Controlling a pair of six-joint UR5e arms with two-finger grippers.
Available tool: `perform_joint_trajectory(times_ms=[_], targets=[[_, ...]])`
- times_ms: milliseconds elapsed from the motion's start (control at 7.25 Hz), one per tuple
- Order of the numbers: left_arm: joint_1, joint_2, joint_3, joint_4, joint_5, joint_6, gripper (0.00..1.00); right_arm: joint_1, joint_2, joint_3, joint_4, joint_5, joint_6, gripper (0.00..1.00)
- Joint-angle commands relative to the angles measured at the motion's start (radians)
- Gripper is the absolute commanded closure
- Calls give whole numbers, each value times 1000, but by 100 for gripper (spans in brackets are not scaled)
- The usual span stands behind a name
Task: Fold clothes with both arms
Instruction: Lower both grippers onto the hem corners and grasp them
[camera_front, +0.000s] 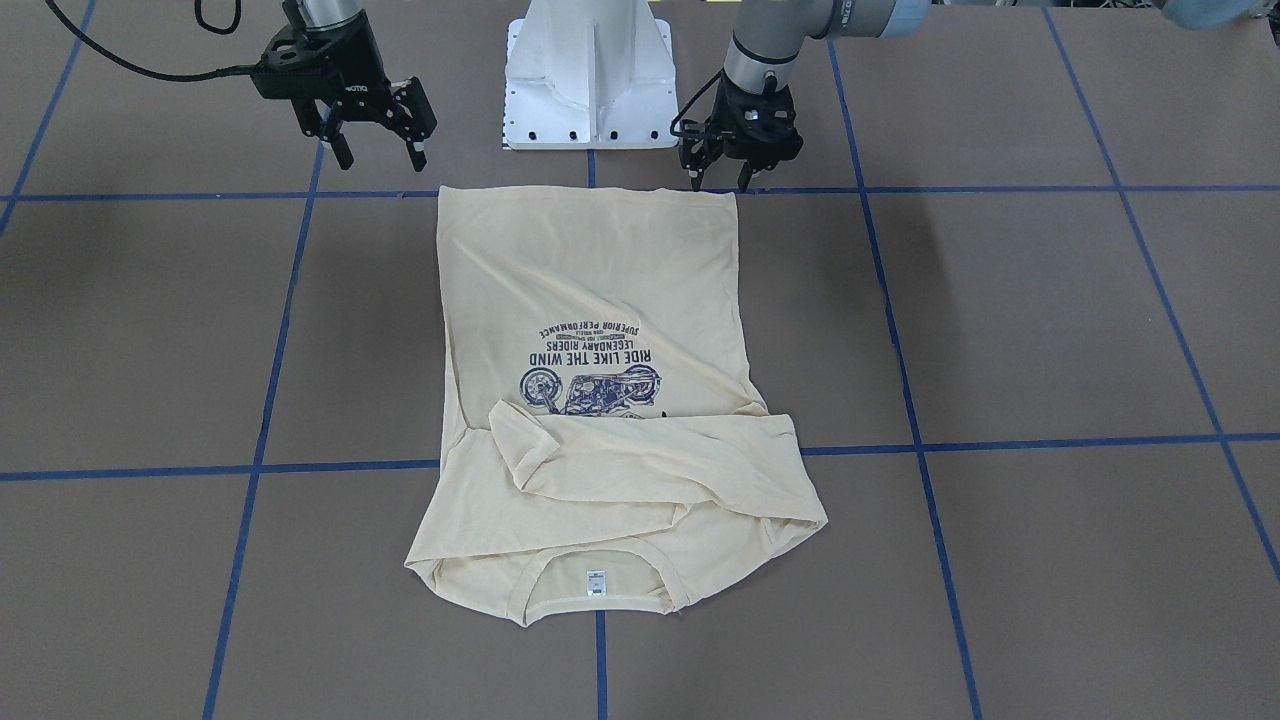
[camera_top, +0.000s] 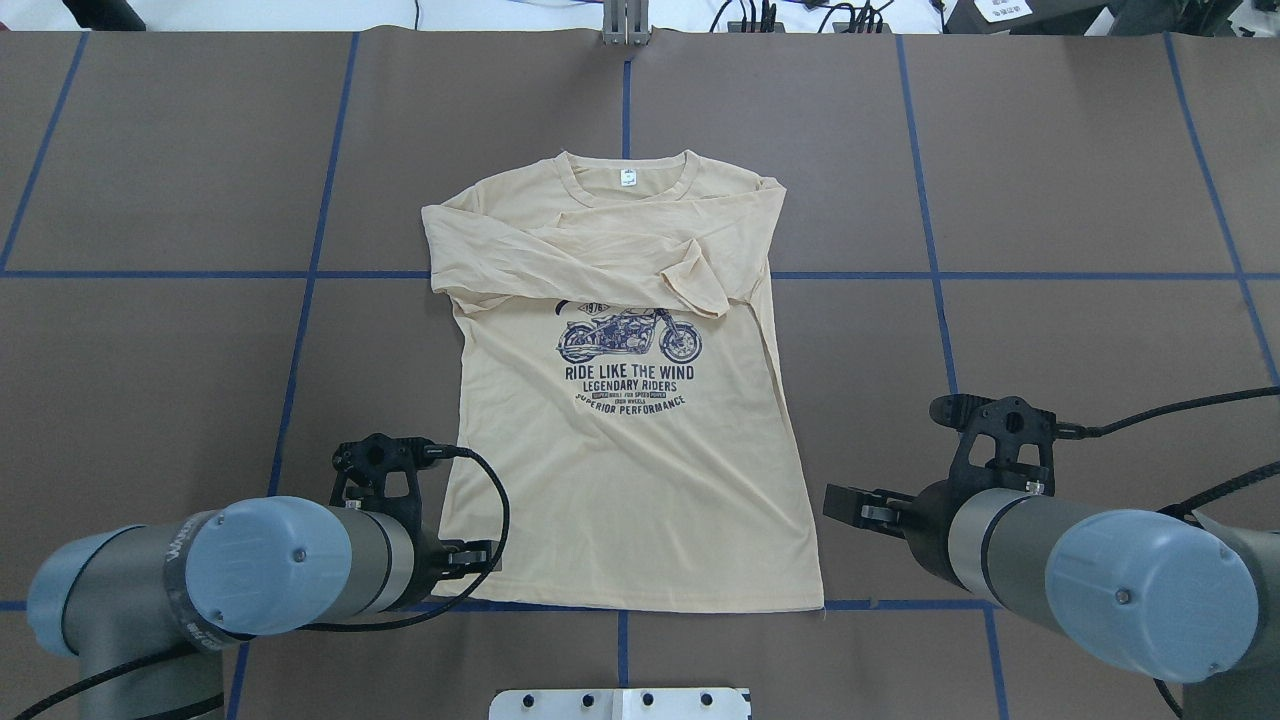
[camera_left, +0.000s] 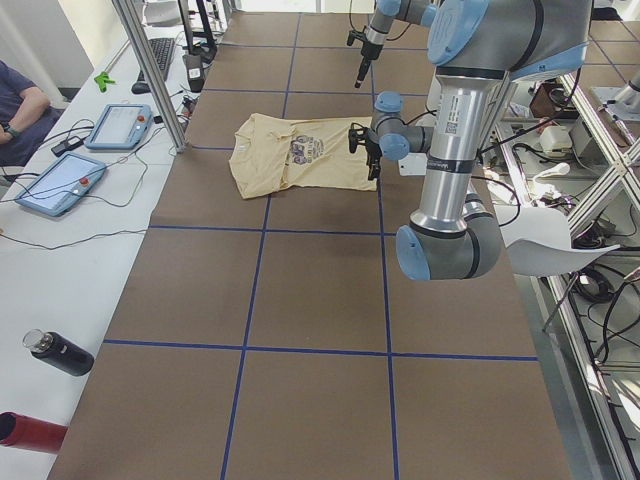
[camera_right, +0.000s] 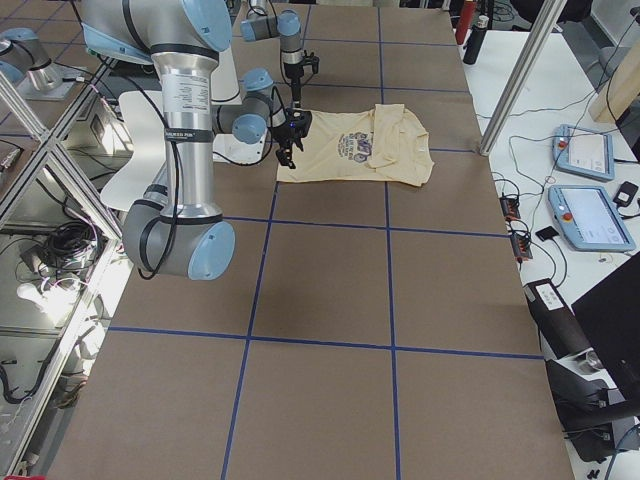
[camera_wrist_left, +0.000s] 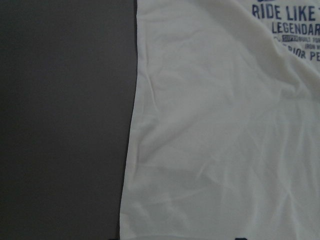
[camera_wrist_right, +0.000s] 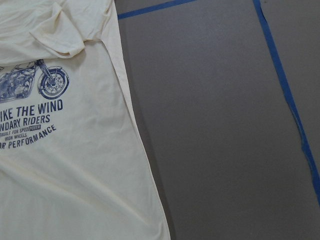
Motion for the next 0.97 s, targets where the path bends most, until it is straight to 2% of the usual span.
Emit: perform_joint_trajectory(times_ms=[0,138,276,414,828], targets=[[13,0,26,-2,8,-12,36,-7,0,-5,-1,-10,0,0],[13,1,29,-2,9,-7,38,-9,0,-5,1,-10,0,0],[13,1,32,-2,9,-6,52,-11,0,-5,-1,-12,0,0],[14,1,38,-2,9,-6,56,-11,0,-7,-1,-12,0,0],[19,3,50,0,9,-1,58,-18,0,-12,-1,-26,2,0]])
